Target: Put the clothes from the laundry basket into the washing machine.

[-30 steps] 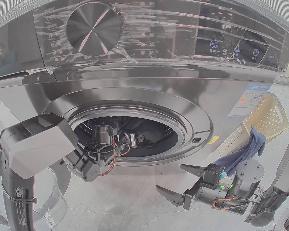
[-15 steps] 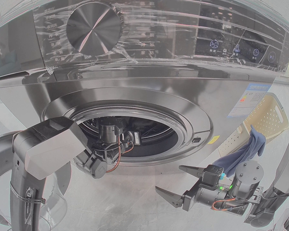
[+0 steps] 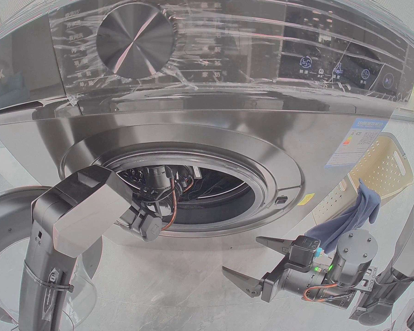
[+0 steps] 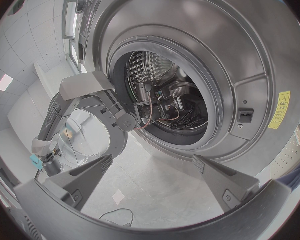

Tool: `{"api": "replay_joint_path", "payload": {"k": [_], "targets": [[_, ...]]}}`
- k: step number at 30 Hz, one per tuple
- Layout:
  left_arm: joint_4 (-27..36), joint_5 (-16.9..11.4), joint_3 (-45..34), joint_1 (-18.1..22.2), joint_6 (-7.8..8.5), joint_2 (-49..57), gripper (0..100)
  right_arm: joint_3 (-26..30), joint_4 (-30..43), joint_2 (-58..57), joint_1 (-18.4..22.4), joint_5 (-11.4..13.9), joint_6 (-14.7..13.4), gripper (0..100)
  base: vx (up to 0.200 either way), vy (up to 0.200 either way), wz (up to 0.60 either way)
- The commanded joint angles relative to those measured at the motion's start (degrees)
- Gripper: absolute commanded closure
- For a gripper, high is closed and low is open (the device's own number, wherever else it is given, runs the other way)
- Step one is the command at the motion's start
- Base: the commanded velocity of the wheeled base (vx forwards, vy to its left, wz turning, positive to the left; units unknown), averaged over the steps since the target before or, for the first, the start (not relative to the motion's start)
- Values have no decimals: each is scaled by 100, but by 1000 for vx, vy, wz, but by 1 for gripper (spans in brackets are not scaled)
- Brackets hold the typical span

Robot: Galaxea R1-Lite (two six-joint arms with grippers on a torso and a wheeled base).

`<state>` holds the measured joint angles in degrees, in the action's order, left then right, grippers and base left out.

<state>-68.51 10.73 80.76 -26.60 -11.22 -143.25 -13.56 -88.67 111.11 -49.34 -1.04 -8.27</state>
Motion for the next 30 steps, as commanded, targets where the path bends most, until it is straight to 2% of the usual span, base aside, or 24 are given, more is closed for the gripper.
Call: {"api": "replay_joint_path", "payload": {"k": [1,2,3,7,10,18,21,23,26,30], "targets": [[-4,8,10,23,-3,-106,100,-7,-1,8,-6,-2,0,0,0,0,0],[-13,17,-8,14,-3,-98,100,-15,-1,8,-6,-2,0,0,0,0,0],[-13,17,-34,-3,-12,-80,0,-7,-1,8,-6,-2,0,0,0,0,0],[22,17,-245,-47,-127,113,0,-7,-1,8,3,-2,0,0,0,0,0],[31,17,-491,-161,-127,280,0,2,-1,8,-6,-2,0,0,0,0,0],[31,-115,-2223,-803,-65,1423,0,46,-1,8,3,-2,0,0,0,0,0],[-180,-299,-2961,-1014,14,1739,0,55,-1,-1,-6,-2,0,0,0,0,0],[-470,-440,-3436,-1093,146,1933,0,64,-1,-10,-6,-2,0,0,0,0,0],[-883,-475,-4165,-1216,383,2161,0,160,-1,-36,-6,-2,0,0,0,0,0],[-1305,-475,-4895,-1445,410,2416,0,213,-1,-36,-15,-2,0,0,0,0,0]]}}
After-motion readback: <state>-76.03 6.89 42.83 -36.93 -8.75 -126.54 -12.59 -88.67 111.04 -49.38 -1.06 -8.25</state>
